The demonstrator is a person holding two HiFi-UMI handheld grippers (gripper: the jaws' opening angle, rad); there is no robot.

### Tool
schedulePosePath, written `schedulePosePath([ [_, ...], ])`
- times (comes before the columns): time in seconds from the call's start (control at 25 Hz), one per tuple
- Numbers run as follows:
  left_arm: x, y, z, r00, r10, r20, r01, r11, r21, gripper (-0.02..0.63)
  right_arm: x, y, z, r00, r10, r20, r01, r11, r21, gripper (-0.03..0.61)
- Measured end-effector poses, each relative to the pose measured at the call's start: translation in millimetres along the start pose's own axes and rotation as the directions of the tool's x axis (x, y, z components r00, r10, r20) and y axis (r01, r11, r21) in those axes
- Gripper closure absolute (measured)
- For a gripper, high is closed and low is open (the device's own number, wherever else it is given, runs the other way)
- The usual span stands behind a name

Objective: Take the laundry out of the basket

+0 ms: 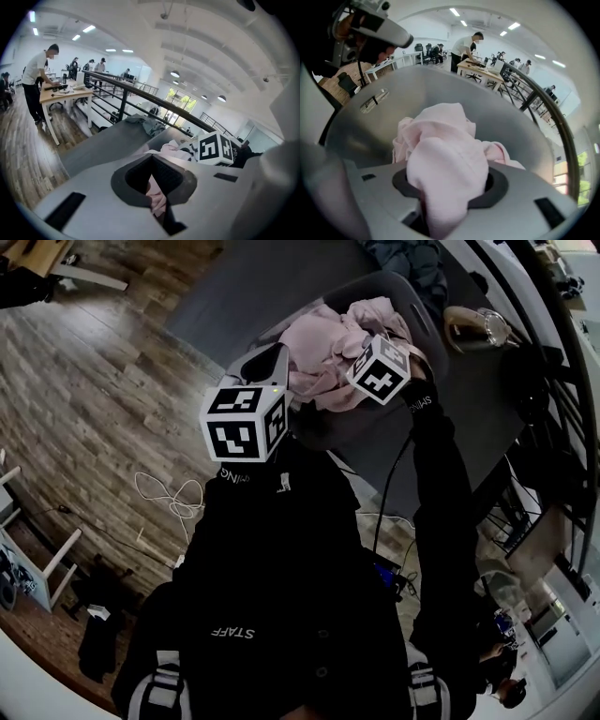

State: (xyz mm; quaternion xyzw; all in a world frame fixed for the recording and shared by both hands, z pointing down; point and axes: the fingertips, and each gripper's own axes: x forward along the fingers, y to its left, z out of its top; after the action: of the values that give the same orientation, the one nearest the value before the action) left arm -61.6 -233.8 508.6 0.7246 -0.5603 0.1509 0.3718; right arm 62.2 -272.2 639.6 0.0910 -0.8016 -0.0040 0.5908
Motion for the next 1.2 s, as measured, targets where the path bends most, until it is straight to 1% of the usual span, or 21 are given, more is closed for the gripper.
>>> schedulePosePath([
  [0.08,-13,-3,9,1.000,-0.004,0.027,0.004,1.000,0.014,0.615,-28,-2,7,0.999,-0.039,0.037,0.039,0.999,0.013,0.339],
  [0.12,-19,-4,13,0.999,-0.007,0.038,0.006,1.000,0.020,0.615,-43,-2,10,0.996,-0.061,0.060,0.058,0.998,0.040,0.339],
  [0.2,-30,-8,21,0.998,-0.013,0.063,0.011,0.999,0.033,0.615,-73,-6,13,0.986,-0.115,0.120,0.100,0.987,0.127,0.337],
  [0.24,-35,-10,26,0.997,-0.017,0.077,0.014,0.999,0.040,0.615,-88,-8,14,0.977,-0.150,0.154,0.121,0.976,0.181,0.337],
  [0.32,-46,-14,34,0.994,-0.020,0.106,0.014,0.999,0.053,0.615,-121,-11,15,0.949,-0.225,0.221,0.155,0.943,0.296,0.337],
  [0.48,-68,-25,57,0.985,-0.027,0.169,0.014,0.997,0.076,0.615,-181,-14,15,0.876,-0.373,0.307,0.193,0.853,0.485,0.337],
  [0.56,-78,-31,68,0.979,-0.037,0.199,0.019,0.996,0.090,0.615,-206,-14,18,0.833,-0.437,0.340,0.189,0.802,0.567,0.336],
  [0.68,-88,-42,86,0.969,-0.060,0.242,0.032,0.992,0.120,0.615,-241,-15,22,0.753,-0.533,0.385,0.161,0.717,0.678,0.336],
  [0.76,-94,-51,99,0.960,-0.079,0.269,0.041,0.989,0.143,0.615,-261,-17,24,0.701,-0.595,0.392,0.147,0.660,0.737,0.336],
  [0.84,-103,-61,111,0.948,-0.101,0.302,0.053,0.985,0.163,0.615,-281,-17,24,0.651,-0.654,0.385,0.149,0.608,0.780,0.337],
  [0.96,-120,-75,126,0.923,-0.128,0.362,0.067,0.982,0.176,0.615,-311,-10,29,0.580,-0.726,0.368,0.161,0.546,0.822,0.337],
  [1.12,-135,-94,151,0.892,-0.159,0.423,0.066,0.972,0.226,0.615,-346,-14,35,0.473,-0.807,0.352,0.135,0.462,0.877,0.336],
  [1.2,-142,-101,159,0.878,-0.176,0.445,0.068,0.966,0.248,0.615,-361,-15,38,0.424,-0.838,0.344,0.126,0.431,0.894,0.336],
])
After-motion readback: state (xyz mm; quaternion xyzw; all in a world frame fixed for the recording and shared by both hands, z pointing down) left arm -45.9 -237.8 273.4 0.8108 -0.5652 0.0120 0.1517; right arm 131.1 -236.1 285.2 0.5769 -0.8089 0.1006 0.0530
